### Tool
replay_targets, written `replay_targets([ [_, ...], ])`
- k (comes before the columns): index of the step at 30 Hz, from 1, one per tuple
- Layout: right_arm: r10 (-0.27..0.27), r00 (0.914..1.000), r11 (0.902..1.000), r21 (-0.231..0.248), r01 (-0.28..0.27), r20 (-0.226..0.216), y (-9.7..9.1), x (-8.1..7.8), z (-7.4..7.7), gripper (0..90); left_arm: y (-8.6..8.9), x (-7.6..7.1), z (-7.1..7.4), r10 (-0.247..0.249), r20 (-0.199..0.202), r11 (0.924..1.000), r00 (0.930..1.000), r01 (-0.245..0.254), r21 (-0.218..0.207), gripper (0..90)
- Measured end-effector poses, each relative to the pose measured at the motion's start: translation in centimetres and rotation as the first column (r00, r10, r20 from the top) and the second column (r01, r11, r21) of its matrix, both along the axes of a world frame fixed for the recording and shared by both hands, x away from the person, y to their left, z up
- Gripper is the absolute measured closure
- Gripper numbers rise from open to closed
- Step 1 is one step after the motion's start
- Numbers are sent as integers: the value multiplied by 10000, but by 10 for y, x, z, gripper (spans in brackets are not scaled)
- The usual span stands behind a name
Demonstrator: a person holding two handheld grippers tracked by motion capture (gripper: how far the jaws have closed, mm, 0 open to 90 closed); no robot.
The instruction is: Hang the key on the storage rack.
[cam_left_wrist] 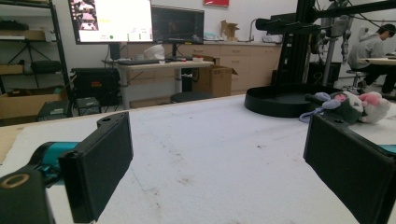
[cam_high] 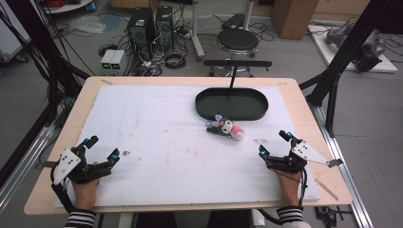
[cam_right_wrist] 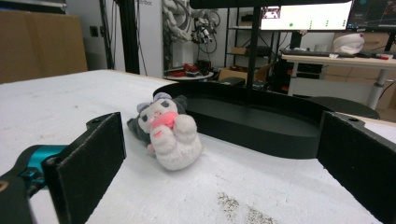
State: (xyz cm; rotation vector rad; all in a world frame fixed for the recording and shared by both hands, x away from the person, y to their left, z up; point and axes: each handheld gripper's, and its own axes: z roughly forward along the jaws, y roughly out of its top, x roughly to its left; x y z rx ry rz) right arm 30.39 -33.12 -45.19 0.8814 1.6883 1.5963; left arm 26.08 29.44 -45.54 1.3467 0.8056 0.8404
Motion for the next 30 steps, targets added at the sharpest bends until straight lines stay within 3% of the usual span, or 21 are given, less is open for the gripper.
replay_targets([
  [7, 4, 10000, 10000, 61, -4, -99, -2, 2, 1, 10, 0, 0, 0, 14, 19, 10000, 10000, -14, 55, 86],
  [8, 78, 9990, 10000, 34, -77, -430, -1, 3, 2, 10, 0, 0, 0, 18, 11, 10000, 10000, -18, 48, 86],
  [13, 203, 9969, 9998, 24, -202, -757, -2, 8, 9, 11, 0, 0, 0, 25, 3, 10000, 10000, -25, 37, 86],
  [19, 505, 9913, 9966, -593, -580, -1213, 0, 20, 30, 11, 0, 0, 0, 18, -9, 10000, 10000, -18, -2, 86],
  [23, 696, 9882, 9946, -673, -794, -1365, 0, 25, 42, 11, 0, 0, 0, 18, -5, 10000, 10000, -18, -3, 86],
  [30, 1096, 9766, 9840, -1185, -1329, -1851, 5, 42, 70, 11, 0, 0, 0, 35, -10, 10000, 10000, -35, -34, 86],
])
